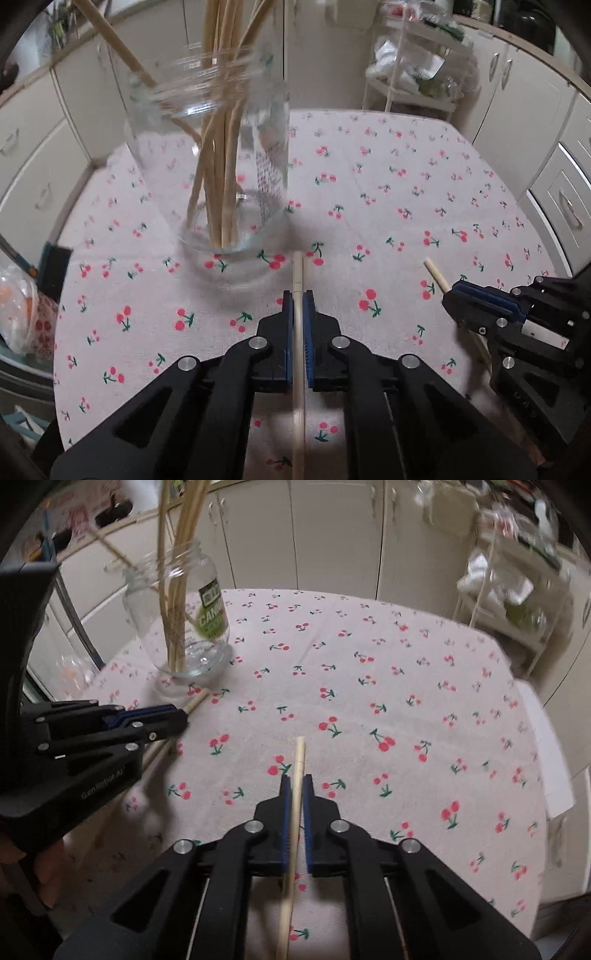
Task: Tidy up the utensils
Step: 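Grasp another wooden stick with the left tool while the right tool grasps one too, then lift both held sticks up and carry them over the glass jar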
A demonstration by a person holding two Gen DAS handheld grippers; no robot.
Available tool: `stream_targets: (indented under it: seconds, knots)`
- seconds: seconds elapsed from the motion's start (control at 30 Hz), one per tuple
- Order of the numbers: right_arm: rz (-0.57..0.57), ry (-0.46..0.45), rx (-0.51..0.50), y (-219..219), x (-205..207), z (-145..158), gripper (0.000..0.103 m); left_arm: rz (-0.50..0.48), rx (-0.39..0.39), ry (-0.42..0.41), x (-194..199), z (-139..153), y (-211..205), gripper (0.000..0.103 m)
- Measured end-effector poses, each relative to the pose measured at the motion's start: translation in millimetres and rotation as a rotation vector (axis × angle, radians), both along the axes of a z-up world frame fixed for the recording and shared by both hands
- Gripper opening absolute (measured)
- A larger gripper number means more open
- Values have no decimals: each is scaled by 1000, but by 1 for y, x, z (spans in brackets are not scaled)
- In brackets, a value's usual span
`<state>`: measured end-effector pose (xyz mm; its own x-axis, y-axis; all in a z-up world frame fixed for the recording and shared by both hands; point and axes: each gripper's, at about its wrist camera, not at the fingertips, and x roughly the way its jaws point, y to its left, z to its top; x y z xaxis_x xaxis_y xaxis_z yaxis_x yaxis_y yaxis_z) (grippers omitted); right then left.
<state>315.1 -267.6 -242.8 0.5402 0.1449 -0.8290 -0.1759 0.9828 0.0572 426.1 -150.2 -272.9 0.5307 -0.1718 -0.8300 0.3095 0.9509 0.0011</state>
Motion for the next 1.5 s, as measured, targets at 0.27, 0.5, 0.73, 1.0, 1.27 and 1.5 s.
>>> stream_targets:
  seconds: [0.27, 0.5, 0.73, 1.0, 1.27, 1.5]
  knots:
    - [-102, 1, 308, -39, -2, 7, 6, -32, -214, -164, -45, 55, 42, 5]
    - [-133, -66, 464, -47, -8, 19, 6, 81, -411, -437, -60, 133, 96, 5]
    - [-177, -135, 509, -57, -13, 29, 6, 197, -564, -595, -38, 178, 122, 5]
    - [-194, -115, 540, -61, -12, 23, 6, 301, -610, -732, 8, 198, 109, 5]
    - [-204, -108, 578, -64, -10, 24, 6, 367, -613, -795, 43, 189, 99, 5]
    - [-209, -108, 598, -66, -10, 25, 6, 372, -597, -843, 53, 184, 84, 5]
